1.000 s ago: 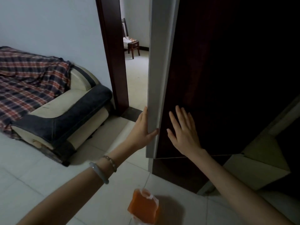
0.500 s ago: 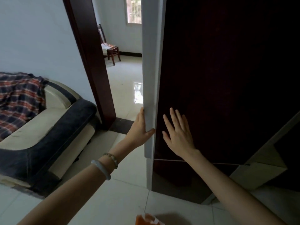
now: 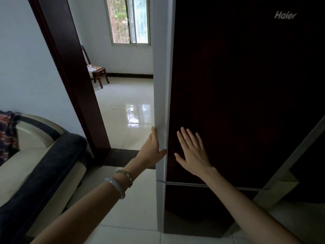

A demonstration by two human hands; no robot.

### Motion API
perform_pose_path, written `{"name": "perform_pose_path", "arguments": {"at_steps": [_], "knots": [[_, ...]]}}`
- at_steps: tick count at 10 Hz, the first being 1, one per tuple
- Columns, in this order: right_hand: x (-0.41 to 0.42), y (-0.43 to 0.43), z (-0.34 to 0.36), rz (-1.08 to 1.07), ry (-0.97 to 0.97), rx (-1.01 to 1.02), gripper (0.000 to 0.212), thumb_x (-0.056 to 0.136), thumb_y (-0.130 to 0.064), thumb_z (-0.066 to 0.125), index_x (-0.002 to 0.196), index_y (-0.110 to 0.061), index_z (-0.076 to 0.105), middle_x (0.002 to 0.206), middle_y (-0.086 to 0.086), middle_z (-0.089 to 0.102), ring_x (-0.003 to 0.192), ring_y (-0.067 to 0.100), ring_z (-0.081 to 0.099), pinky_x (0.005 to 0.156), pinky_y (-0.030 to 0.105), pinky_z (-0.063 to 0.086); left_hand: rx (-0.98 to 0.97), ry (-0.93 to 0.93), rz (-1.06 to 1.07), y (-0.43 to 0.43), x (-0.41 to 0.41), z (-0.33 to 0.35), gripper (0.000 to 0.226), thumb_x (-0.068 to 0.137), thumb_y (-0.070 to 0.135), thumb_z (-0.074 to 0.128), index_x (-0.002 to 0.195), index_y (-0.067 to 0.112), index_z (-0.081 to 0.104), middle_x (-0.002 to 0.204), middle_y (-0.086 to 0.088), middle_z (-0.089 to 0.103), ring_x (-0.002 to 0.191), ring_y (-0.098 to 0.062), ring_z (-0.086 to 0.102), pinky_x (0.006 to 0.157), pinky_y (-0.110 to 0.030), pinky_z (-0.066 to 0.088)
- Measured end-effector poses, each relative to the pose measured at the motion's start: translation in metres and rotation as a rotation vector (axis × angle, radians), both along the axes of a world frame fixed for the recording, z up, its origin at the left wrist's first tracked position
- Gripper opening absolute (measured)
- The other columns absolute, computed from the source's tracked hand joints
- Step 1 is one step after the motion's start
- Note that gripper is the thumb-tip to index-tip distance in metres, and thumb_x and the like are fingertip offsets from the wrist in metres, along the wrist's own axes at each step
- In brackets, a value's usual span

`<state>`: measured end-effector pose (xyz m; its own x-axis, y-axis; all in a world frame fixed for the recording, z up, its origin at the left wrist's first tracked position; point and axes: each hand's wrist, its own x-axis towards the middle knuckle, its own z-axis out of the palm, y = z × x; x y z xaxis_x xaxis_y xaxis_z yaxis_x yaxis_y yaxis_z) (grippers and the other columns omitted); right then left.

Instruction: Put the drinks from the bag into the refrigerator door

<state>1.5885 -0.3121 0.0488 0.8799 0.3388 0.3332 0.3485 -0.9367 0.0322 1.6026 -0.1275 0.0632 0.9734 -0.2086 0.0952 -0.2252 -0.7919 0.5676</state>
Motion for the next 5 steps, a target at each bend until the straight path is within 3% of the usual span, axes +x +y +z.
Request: {"name": "perform_pose_path", "arguments": {"at_steps": [2, 3, 4, 5], "knots": [[0.003, -0.007, -0.002, 0.038, 0.004, -0.062, 0.079, 0.086, -0.045, 0.050, 0.146, -0.014, 0.011, 0.154, 0.007, 0.005, 0.143, 0.022, 0.003, 0.115, 0.044, 0.004, 0.083, -0.058, 0.004, -0.005, 0.003, -0.004, 0.109, 0.086, 0.029, 0.064, 0.140, -0.001, -0.025, 0.155, -0.022, 0.010, 0.137, -0.033, 0.030, 0.108, -0.034, 0.034], [-0.005, -0.009, 0.013, 0.099, 0.088, -0.015, 0.073, 0.089, -0.037, 0.052, 0.147, -0.017, 0.014, 0.156, 0.005, -0.004, 0.142, 0.020, -0.008, 0.118, 0.044, 0.006, 0.171, -0.081, 0.065, -0.007, -0.004, 0.002, 0.104, 0.086, 0.032, 0.063, 0.143, -0.002, -0.017, 0.154, -0.021, 0.015, 0.133, -0.035, 0.034, 0.106, -0.038, 0.038], [-0.023, -0.015, 0.034, 0.113, 0.376, 0.239, 0.069, 0.092, -0.031, 0.052, 0.148, -0.023, 0.013, 0.158, 0.002, -0.004, 0.144, 0.019, -0.007, 0.116, 0.042, 0.013, 0.420, -0.045, 0.094, -0.009, -0.012, 0.002, 0.094, 0.088, 0.040, 0.057, 0.146, -0.002, -0.004, 0.154, -0.022, 0.009, 0.141, -0.036, 0.014, 0.113, -0.043, 0.027], [-0.047, -0.031, 0.057, 0.092, 0.527, 0.308, 0.075, 0.090, -0.030, 0.056, 0.148, -0.025, 0.009, 0.158, 0.002, -0.004, 0.144, 0.021, -0.003, 0.114, 0.042, 0.015, 0.620, -0.052, 0.044, -0.019, -0.036, 0.018, 0.089, 0.089, 0.045, 0.053, 0.148, 0.004, -0.001, 0.156, -0.018, 0.004, 0.144, -0.033, 0.001, 0.114, -0.043, 0.018]]}}
